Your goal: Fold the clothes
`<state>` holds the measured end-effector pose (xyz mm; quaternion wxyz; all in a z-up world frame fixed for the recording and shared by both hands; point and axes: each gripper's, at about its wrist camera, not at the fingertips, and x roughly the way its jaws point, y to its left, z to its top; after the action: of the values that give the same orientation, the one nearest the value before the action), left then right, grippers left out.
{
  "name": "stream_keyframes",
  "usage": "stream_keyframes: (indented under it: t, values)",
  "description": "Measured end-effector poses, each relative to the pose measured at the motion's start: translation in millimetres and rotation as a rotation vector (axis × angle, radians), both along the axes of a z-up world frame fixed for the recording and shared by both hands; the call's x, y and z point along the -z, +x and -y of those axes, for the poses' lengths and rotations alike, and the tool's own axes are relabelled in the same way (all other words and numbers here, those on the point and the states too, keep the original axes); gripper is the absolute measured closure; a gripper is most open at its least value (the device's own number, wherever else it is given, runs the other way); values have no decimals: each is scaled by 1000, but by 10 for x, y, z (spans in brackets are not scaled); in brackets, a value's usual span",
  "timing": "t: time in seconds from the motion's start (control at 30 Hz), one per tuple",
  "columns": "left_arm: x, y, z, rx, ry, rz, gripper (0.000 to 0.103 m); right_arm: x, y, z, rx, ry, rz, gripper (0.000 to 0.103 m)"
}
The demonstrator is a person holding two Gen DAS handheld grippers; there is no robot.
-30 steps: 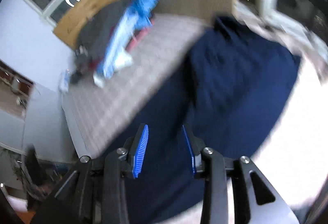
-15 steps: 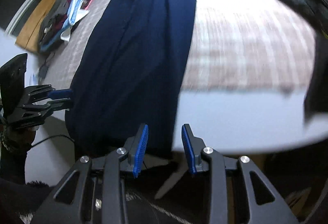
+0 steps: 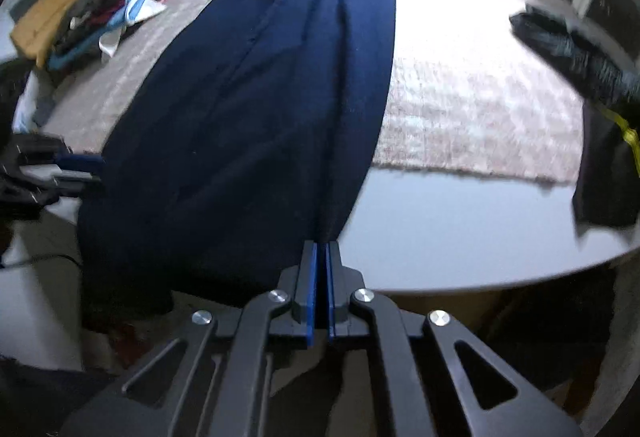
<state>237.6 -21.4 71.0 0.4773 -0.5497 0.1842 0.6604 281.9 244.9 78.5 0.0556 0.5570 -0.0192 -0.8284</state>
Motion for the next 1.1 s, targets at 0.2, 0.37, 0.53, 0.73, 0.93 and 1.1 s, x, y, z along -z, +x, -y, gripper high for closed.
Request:
stream_keyframes:
  t: [0.2,0.37,0.53,0.73,0.93,1.1]
  values:
    - [-5,89,45,23,15,-16,72,-281,63,-417,72,-115,-7,99]
    - [-50,111,136,-38,-12,13,72,-52,50,-236,71,-113,79,95]
    - [-43,251,258,-110,-23,72,68,-30,208,-413,133,-167,98,78]
    - [-14,384,41,-70,-51,-5,86,214,242,-339,124,-194,163,78]
    - [-122,333,151,-61,-40,-16,98,216,259,-312,112,-274,131,103]
    - [-246,248,262,-91,-2,1,98,-20,363,-455,101,-247,65,103]
